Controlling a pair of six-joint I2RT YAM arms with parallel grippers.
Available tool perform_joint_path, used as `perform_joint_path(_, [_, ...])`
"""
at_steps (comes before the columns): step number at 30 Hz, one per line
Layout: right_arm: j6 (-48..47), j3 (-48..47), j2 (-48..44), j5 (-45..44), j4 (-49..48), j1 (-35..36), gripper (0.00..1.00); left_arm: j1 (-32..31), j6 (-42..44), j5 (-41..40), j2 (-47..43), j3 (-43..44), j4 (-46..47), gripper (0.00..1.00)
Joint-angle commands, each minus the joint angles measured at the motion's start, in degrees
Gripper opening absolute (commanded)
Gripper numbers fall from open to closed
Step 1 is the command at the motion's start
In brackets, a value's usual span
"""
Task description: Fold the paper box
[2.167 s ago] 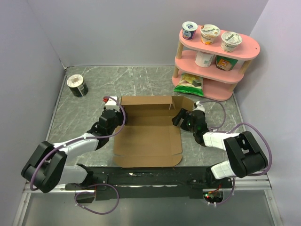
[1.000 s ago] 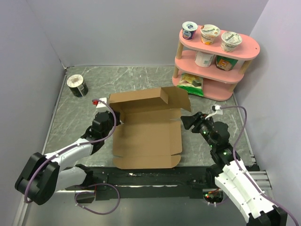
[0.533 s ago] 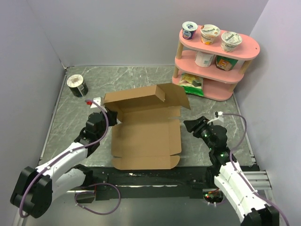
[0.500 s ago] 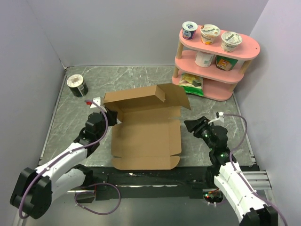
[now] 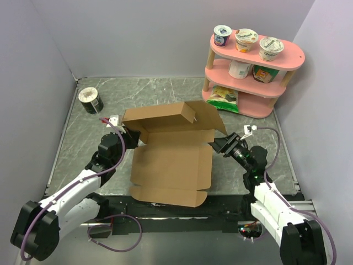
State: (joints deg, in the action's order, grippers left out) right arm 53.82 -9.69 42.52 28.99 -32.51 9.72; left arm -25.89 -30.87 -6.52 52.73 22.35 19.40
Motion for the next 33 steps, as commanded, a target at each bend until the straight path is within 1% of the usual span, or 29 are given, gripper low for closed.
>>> perform_joint_path(1, [6.02, 1.87, 2.11, 5.89, -14.67, -0.31, 0.74, 0.14, -0.42, 1.34, 0.01, -0.38, 3.89, 0.01])
perform_joint_path(3, [6.73, 2.31, 3.09, 6.34, -16.52, -0.31, 0.74, 0.14, -0.59, 1.69, -0.17, -0.46, 3.98, 0.01])
perform_joint_path(5, [9.45, 3.53, 4.23, 6.6, -21.25, -0.31, 0.75, 0.14, -0.33, 1.6, -0.35, -0.46, 3.46, 0.01])
perform_joint_path(10, [10.42, 3.01, 6.78, 8.18, -23.64, -0.31, 0.77, 0.14, 0.11, 2.04, -1.66, -1.25, 3.54, 0.01])
perform_joint_path(15, [14.2, 4.07, 9.68, 9.67, -32.42, -0.14, 0.8, 0.14, 0.37, 2.74, -1.58, -1.69, 4.15, 0.01])
perform_joint_path(17, [15.17, 3.89, 11.52, 9.94, -33.84, -0.22, 0.81, 0.14, 0.29, 3.53, -1.31, -1.78, 4.77, 0.01])
perform_joint_path(27, [13.85, 3.1, 14.6, 8.8, -33.23, 1.36, 0.85, -0.39, 1.43, 5.73, -1.23, -2.13, 6.97, 0.01])
perform_joint_path(33, [12.53, 2.49, 16.27, 7.14, -32.17, 3.55, 0.87, -2.76, 1.61, 4.68, -0.35, -2.14, 8.11, 0.01])
